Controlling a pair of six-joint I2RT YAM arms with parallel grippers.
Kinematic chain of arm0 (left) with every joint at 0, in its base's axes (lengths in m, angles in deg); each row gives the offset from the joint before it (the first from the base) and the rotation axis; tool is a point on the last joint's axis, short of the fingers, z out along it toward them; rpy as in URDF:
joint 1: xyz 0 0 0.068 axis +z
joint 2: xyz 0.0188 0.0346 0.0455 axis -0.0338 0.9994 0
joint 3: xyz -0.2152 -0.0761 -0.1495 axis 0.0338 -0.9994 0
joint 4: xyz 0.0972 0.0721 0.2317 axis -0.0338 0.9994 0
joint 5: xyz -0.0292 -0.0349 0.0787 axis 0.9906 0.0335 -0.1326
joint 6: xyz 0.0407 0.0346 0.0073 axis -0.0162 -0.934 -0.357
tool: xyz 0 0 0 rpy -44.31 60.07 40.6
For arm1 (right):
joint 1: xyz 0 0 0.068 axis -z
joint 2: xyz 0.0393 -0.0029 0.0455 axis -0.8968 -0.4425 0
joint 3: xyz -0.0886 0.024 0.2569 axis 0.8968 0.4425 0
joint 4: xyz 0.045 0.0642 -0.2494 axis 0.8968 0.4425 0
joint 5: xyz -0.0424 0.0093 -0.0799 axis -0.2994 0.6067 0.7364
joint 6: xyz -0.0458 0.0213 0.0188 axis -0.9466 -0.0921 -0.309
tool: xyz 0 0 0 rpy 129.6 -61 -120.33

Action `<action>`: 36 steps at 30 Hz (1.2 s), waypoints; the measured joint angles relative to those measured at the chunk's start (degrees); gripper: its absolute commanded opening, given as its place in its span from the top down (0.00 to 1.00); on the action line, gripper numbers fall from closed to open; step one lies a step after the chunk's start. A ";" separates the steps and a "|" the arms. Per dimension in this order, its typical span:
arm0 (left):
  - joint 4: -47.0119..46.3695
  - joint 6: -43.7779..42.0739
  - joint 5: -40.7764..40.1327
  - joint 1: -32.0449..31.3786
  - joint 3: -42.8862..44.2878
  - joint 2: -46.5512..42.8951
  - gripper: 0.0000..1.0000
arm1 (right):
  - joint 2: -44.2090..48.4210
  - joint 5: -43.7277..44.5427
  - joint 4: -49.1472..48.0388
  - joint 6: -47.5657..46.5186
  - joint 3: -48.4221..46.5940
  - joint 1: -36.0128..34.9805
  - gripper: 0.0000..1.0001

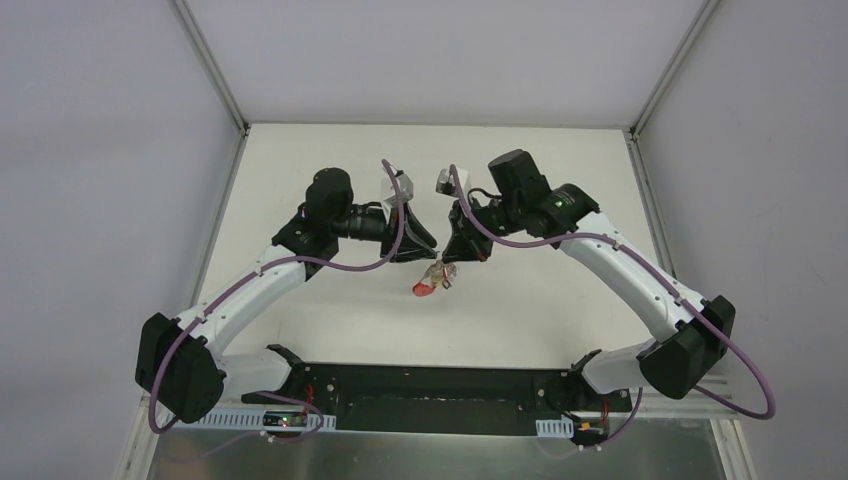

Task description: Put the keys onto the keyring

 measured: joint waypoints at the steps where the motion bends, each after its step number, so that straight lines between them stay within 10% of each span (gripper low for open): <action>1: 0.09 -0.13 -0.20 0.00 -0.02 0.00 0.69 | -0.15 -0.07 0.02 0.04 0.00 -0.02 1.00; 36: -1.01 -0.44 -0.35 -0.85 -0.02 1.97 0.91 | -0.61 -0.50 -1.20 0.46 0.00 -0.04 1.00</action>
